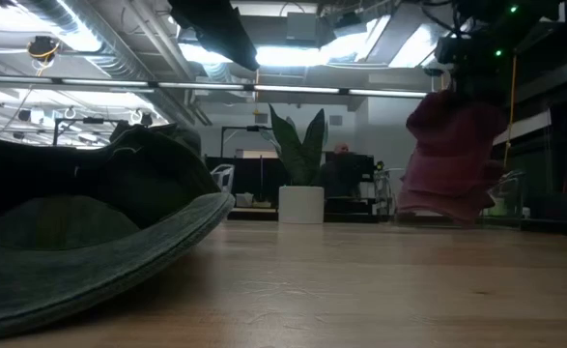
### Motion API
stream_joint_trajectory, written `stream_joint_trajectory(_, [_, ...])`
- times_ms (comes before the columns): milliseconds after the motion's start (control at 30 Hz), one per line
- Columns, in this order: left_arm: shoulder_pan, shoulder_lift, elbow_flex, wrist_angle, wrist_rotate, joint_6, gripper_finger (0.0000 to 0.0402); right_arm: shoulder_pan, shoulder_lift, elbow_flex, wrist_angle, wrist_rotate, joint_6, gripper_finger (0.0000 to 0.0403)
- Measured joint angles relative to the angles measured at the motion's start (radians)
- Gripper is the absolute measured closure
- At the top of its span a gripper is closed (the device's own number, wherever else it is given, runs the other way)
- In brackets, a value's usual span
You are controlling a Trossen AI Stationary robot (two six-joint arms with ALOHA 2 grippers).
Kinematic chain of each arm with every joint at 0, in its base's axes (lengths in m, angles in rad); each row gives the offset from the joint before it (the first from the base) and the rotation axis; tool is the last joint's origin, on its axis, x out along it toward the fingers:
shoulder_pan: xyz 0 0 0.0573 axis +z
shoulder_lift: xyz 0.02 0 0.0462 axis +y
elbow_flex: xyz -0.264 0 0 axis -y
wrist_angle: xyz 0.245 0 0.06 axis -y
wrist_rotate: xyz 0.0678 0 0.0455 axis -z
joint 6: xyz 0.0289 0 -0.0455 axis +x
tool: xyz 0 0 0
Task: Pick & Place hat
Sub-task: Put the red cap into the right transparent bin
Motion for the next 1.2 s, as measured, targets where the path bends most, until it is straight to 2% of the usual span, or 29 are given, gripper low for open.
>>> stream_joint_trajectory(267, [0.0,0.0,0.0,-0.002,0.0,0.0,0.0231,0.0,0.06,0.0,-0.047,-0.135,0.009,0.0393])
stream_joint_trajectory(500, [0.0,0.0,0.0,-0.002,0.0,-0.001,0.0231,-0.026,0.148,0.0,-0.014,-0.141,0.022,0.0393])
stream_joint_trajectory(767, [0.0,0.0,0.0,-0.001,0.0,-0.008,0.0231,-0.14,0.189,0.0,0.077,-0.154,0.243,0.0392])
stream_joint_trajectory(1033, [0.0,0.0,0.0,-0.001,0.0,-0.008,0.0231,-0.273,0.186,0.0,0.064,-0.252,0.507,0.0384])
stream_joint_trajectory(1200, [0.0,0.0,0.0,-0.001,0.0,-0.008,0.0231,-0.296,0.19,0.0,0.039,-0.326,0.537,0.038])
